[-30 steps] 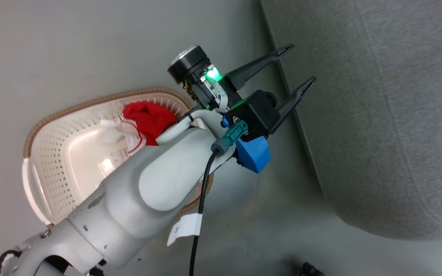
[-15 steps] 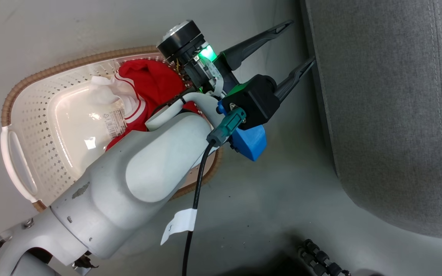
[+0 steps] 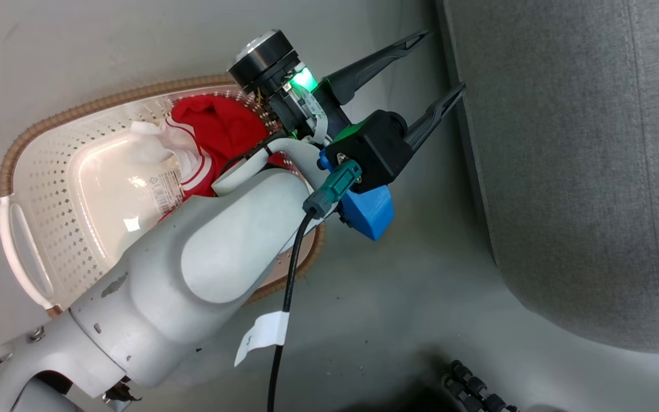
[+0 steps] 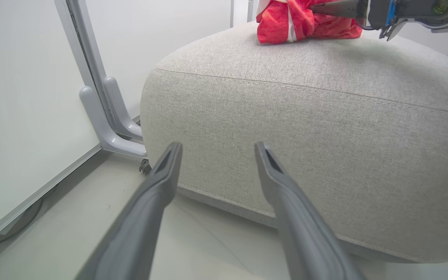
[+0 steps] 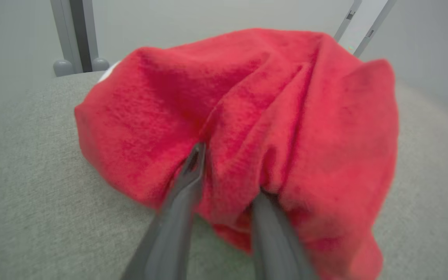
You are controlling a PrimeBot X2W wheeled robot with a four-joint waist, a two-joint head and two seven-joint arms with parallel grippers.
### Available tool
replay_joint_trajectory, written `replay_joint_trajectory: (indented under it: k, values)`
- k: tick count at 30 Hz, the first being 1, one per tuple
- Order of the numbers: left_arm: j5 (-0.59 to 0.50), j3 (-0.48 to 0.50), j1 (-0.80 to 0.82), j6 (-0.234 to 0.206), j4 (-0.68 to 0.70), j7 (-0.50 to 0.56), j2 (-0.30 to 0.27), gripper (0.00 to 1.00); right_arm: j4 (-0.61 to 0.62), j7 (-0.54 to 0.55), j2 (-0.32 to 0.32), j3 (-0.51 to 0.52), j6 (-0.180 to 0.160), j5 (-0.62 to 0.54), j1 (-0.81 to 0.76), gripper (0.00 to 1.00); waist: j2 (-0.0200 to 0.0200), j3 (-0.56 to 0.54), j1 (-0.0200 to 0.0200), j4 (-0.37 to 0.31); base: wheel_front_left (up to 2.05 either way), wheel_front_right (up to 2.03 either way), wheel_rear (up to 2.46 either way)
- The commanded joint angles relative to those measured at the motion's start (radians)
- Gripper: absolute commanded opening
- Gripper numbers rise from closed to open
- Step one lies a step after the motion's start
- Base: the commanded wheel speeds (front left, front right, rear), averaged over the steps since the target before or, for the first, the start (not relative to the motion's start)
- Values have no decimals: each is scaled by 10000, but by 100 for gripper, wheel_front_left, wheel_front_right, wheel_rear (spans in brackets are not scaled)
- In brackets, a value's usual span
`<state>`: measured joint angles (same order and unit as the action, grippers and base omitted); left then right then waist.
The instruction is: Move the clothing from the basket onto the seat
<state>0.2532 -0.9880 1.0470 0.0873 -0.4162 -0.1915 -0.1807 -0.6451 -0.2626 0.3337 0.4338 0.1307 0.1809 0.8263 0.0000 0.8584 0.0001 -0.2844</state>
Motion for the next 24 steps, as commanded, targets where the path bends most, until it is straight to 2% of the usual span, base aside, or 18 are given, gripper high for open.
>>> replay_joint_trajectory:
  k: [1, 4, 12, 19, 24]
  values:
    - [33, -52, -74, -83, -6, -79, 7, 100, 203, -35, -49, 42, 1, 87, -245, 100, 0, -201, -1, -30, 0, 0, 0]
    - [107, -82, -167, -66, -82, -167, 86, 100, 421, -35, -105, -19, 1, 6, -658, 100, 0, -439, -1, -20, 0, 0, 0]
    - [574, 109, -819, -184, -568, -649, 466, 100, 1699, -35, -342, -59, 1, -474, -2980, 100, 0, -2131, -1, 93, 0, 0, 0]
    - [1110, 975, -1776, -514, -576, -746, 537, 100, 2996, -35, -585, -489, 1, -664, -3881, 100, 0, -3467, -1, 206, 0, 0, 0]
    - [1166, 2037, -2815, -716, -182, -747, 422, 100, 3894, -35, -592, -1366, 1, -783, -4188, 100, 0, -4481, -1, 571, 0, 0, 0]
